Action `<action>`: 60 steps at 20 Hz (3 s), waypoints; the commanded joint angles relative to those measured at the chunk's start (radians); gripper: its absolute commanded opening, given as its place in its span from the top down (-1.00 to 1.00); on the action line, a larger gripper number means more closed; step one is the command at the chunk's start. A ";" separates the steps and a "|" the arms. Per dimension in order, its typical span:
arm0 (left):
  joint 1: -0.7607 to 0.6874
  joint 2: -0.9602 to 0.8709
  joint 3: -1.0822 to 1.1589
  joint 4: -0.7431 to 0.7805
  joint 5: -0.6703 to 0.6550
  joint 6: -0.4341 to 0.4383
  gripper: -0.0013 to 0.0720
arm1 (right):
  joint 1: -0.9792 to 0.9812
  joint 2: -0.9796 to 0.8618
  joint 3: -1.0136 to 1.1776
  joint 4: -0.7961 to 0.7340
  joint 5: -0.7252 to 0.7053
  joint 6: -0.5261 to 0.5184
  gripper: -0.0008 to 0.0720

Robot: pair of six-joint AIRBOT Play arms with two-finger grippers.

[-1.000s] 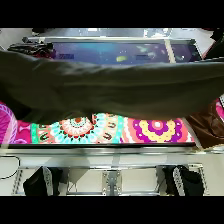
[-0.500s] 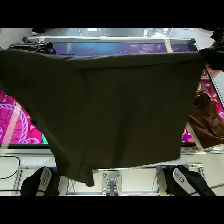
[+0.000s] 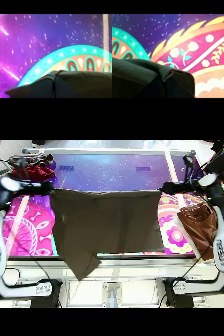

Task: Fold the shirts.

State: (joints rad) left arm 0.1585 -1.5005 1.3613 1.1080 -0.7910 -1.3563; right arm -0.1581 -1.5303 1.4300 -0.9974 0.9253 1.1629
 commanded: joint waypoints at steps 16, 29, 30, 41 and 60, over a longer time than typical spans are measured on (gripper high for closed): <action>-0.076 -0.023 -0.042 0.216 -0.288 -0.125 0.94 | 0.006 0.055 -0.036 -0.165 0.306 0.014 0.95; -0.115 -0.017 -0.235 0.356 -0.218 -0.192 0.94 | 0.011 -0.012 -0.338 -0.151 0.055 0.014 0.95; -0.115 -0.017 -0.235 0.375 -0.215 -0.193 0.94 | 0.012 -0.020 -0.337 -0.150 0.043 0.014 0.95; -0.115 -0.017 -0.237 0.380 -0.160 -0.193 0.94 | 0.011 -0.043 -0.337 -0.157 -0.004 0.034 0.95; 0.177 1.005 -0.983 0.133 -0.651 -0.363 -0.93 | -0.196 0.402 -0.211 -0.201 0.389 0.072 0.29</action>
State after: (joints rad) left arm 0.2665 -0.6117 0.5613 1.3354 -1.2835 -1.7073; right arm -0.3313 -1.1492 1.2182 -1.2583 1.3170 1.2427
